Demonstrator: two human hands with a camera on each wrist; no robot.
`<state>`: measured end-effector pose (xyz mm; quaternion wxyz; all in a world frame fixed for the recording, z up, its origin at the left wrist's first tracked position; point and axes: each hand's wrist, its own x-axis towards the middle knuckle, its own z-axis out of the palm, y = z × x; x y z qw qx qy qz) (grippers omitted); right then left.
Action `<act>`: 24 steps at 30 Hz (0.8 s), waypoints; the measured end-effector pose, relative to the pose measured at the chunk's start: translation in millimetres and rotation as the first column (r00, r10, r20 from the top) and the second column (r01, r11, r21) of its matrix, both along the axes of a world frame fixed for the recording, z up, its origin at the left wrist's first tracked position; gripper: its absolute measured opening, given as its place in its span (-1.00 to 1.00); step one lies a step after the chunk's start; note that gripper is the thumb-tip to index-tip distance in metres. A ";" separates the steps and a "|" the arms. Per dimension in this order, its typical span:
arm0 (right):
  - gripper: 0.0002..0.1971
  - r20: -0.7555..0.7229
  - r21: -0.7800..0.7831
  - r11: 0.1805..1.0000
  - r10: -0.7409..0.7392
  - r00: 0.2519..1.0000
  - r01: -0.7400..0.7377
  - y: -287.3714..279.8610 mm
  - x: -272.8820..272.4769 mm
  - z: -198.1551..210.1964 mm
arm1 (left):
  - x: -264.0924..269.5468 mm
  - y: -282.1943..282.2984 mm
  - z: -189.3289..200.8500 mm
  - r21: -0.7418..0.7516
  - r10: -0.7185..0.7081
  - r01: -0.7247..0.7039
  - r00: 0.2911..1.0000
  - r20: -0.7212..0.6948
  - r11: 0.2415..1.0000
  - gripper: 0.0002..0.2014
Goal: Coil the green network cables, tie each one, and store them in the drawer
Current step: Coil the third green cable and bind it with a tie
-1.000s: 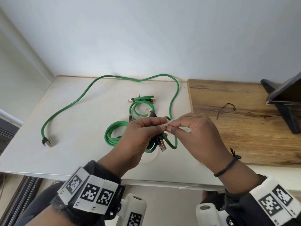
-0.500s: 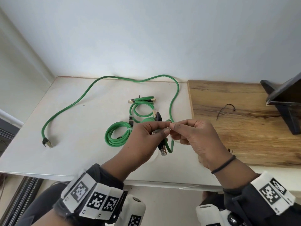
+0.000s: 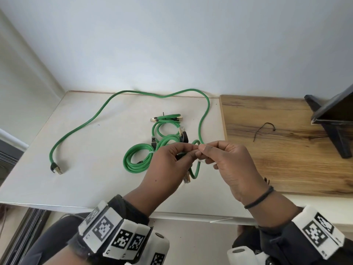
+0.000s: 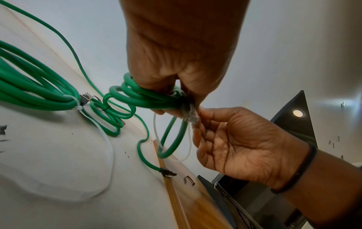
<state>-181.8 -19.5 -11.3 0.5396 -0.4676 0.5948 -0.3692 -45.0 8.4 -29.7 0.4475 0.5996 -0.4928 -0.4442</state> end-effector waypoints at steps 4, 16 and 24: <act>-0.83 -0.056 -0.030 0.999 -0.037 0.998 0.035 1.9 4.3 0.4 | 0.2 1.4 1.0 -0.026 0.010 -0.010 1.000 -0.008 1.000 -0.92; -0.76 0.118 -0.071 0.951 -0.290 0.950 0.300 -20.4 -18.8 9.1 | 9.6 -3.1 1.5 -0.006 0.051 -0.051 0.997 -0.059 0.999 -0.96; -0.77 0.311 -0.098 0.862 -0.449 0.838 0.498 -42.7 -53.1 28.0 | 17.9 -8.2 -3.6 0.026 0.101 -0.099 0.993 -0.057 0.995 -0.96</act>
